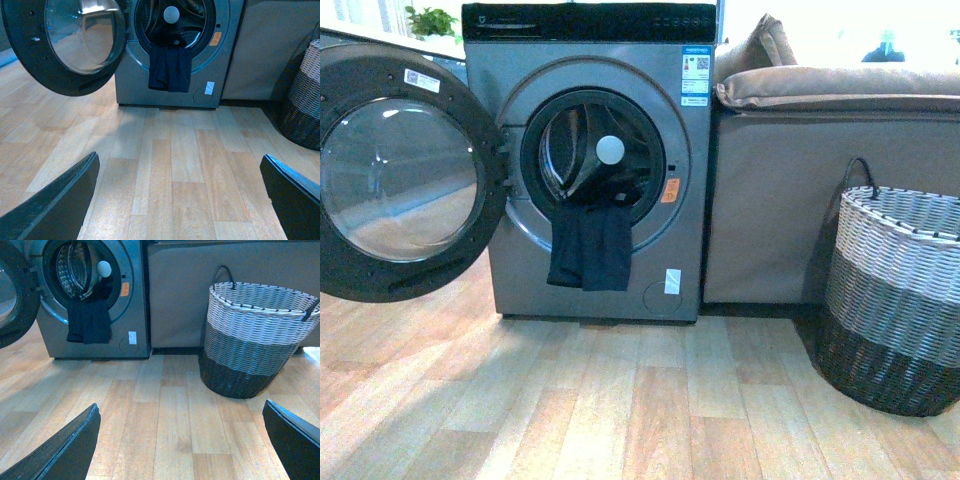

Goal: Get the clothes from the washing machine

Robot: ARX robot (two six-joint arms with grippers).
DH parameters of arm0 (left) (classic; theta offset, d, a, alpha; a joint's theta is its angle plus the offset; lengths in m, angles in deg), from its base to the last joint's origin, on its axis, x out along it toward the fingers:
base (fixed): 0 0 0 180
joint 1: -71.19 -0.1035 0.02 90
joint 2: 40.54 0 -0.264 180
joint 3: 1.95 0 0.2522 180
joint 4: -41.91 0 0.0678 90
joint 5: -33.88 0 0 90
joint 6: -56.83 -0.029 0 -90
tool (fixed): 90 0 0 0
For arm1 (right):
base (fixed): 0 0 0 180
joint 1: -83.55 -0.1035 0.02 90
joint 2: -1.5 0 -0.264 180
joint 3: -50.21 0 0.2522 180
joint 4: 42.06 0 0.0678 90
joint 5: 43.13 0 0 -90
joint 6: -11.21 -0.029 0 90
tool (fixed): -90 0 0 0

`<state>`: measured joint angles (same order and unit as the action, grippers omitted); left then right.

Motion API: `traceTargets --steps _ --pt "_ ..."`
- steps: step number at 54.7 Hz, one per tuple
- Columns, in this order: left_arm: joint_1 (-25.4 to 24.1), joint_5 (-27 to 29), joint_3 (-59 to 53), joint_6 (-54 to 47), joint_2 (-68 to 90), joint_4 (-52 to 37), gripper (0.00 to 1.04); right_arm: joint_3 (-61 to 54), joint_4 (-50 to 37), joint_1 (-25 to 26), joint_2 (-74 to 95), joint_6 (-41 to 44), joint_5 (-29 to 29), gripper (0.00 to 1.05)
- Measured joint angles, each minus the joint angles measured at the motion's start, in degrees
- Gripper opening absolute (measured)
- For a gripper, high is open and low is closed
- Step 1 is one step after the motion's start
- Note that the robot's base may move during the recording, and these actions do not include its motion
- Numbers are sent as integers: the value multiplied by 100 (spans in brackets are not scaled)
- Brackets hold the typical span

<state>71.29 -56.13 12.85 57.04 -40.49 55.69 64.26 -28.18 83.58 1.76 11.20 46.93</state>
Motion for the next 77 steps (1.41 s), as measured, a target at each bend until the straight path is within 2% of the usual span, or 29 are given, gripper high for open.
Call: traceTargets --steps 77 --pt "0 -2 0 0 2 2 98 0 2 -2 0 0 -4 97"
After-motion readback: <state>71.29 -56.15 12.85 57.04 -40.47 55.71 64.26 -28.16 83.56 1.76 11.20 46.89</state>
